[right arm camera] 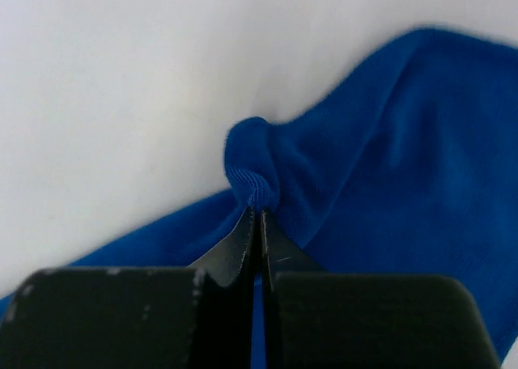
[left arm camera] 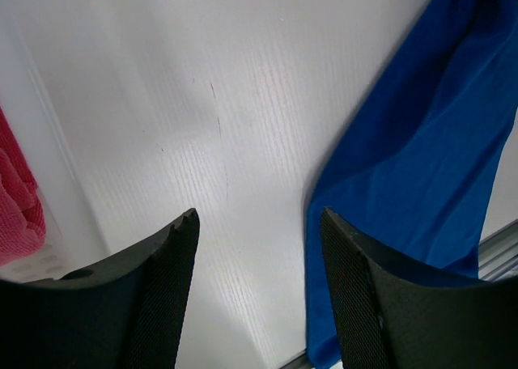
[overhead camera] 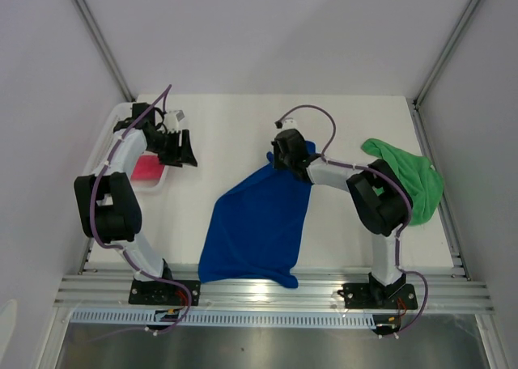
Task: Roll the towels
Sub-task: Flatten the towel
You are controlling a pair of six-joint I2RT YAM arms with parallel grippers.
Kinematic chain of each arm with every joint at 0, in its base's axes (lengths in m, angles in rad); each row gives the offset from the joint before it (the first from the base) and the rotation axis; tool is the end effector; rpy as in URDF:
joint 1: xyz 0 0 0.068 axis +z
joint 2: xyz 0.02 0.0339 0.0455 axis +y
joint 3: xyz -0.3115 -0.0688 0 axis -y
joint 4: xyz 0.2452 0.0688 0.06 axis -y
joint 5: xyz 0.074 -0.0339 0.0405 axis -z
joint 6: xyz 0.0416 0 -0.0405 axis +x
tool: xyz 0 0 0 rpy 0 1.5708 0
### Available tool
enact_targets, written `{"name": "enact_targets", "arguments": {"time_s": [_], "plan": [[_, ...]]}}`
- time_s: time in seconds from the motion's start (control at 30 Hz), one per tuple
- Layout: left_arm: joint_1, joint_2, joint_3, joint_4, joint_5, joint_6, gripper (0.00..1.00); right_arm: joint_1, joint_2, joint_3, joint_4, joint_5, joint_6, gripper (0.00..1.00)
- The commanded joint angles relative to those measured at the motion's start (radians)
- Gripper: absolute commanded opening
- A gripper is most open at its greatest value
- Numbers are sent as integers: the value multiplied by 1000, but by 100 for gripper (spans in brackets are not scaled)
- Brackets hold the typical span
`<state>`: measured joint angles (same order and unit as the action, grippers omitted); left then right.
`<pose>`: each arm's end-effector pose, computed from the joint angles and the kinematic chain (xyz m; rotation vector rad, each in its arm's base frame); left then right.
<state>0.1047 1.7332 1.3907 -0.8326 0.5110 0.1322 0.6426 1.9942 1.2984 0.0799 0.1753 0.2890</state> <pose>0.3641 0.0178 0.2933 0.1736 2.6242 -0.6190 0.3794 0.2749 0.2200 -0.2876 2.1770 0.3375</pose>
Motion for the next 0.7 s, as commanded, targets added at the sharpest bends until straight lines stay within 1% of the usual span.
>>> {"name": "enact_targets", "arguments": {"time_s": [0.0,0.1,0.13,0.2,0.3,0.37,0.4,0.5,0.53,0.6,0.67], "plan": [[-14,-63,-13,0,44,12,63,-14,-28,-102,147,-77,123,2],[-43,-81,-22,1,41,29,63,-23,-54,-178,178,-63,186,5],[-54,-90,-19,1,37,33,63,-23,-66,-194,164,-47,205,8],[-83,-96,-28,0,15,47,63,-26,-104,-238,141,15,229,10],[-96,-104,-30,-2,6,56,63,-32,-172,-312,127,73,256,15],[-132,-103,-25,-6,6,60,63,-34,-199,-333,127,64,242,21],[-137,-101,-24,-7,3,63,63,-32,-221,-332,118,59,227,26],[-155,-95,-22,-11,-2,70,63,-26,-267,-315,95,69,173,33],[-160,-95,-24,-11,-5,76,63,-21,-281,-306,89,70,164,38],[-169,-96,-24,-13,-5,78,63,-23,-317,-295,68,84,150,42],[-174,-96,-18,-14,-5,80,63,-23,-330,-260,32,114,142,44]]}}
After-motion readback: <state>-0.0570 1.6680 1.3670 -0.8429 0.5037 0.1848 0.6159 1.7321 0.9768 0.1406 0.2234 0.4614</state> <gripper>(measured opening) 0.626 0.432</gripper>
